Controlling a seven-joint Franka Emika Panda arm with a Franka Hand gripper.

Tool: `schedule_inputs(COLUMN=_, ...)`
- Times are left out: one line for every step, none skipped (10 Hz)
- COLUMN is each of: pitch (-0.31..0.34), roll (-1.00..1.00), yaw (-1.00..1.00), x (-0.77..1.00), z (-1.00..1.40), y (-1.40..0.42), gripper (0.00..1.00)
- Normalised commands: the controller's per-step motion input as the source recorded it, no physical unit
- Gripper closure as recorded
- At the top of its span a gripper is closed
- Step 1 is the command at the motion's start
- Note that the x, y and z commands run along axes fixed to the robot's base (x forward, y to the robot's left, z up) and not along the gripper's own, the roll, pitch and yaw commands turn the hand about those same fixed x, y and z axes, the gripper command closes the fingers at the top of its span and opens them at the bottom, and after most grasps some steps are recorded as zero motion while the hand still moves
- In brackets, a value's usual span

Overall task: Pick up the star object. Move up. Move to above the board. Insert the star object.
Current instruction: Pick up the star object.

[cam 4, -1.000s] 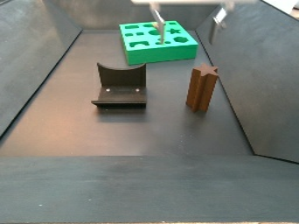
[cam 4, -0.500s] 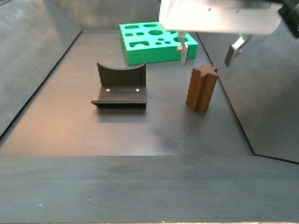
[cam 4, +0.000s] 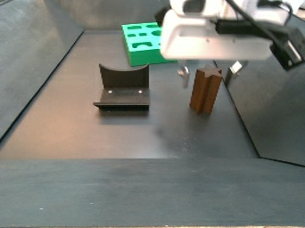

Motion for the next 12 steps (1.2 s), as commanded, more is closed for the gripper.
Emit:
schedule_inputs(pitch=0.029, roll=0.00, yaw=0.00, x=0.01, z=0.00, y=0.00, gripper=0.00)
schedule_inputs(pitch=0.000, roll=0.00, yaw=0.00, x=0.00, z=0.00, y=0.00, gripper=0.00)
schedule_inputs(pitch=0.000, roll=0.00, yaw=0.00, x=0.00, z=0.00, y=0.00, gripper=1.00)
schedule_inputs(pitch=0.000, roll=0.00, yaw=0.00, x=0.00, z=0.00, y=0.00, gripper=1.00)
schedule_inputs(pitch=0.000, roll=0.00, yaw=0.00, x=0.00, z=0.00, y=0.00, gripper=1.00)
schedule_inputs(pitch=0.000, roll=0.00, yaw=0.00, x=0.00, z=0.00, y=0.00, gripper=1.00)
schedule_inputs(pitch=0.000, roll=0.00, yaw=0.00, x=0.00, z=0.00, y=0.00, gripper=1.00)
schedule_inputs(pitch=0.000, roll=0.00, yaw=0.00, x=0.00, z=0.00, y=0.00, gripper=1.00)
schedule_inputs(pitch=0.000, roll=0.00, yaw=0.00, x=0.00, z=0.00, y=0.00, gripper=1.00)
schedule_inputs(pitch=0.000, roll=0.00, yaw=0.00, x=0.00, z=0.00, y=0.00, gripper=1.00)
schedule_inputs(pitch=0.000, roll=0.00, yaw=0.00, x=0.00, z=0.00, y=0.00, gripper=1.00)
schedule_inputs(pitch=0.000, roll=0.00, yaw=0.00, x=0.00, z=0.00, y=0.00, gripper=1.00)
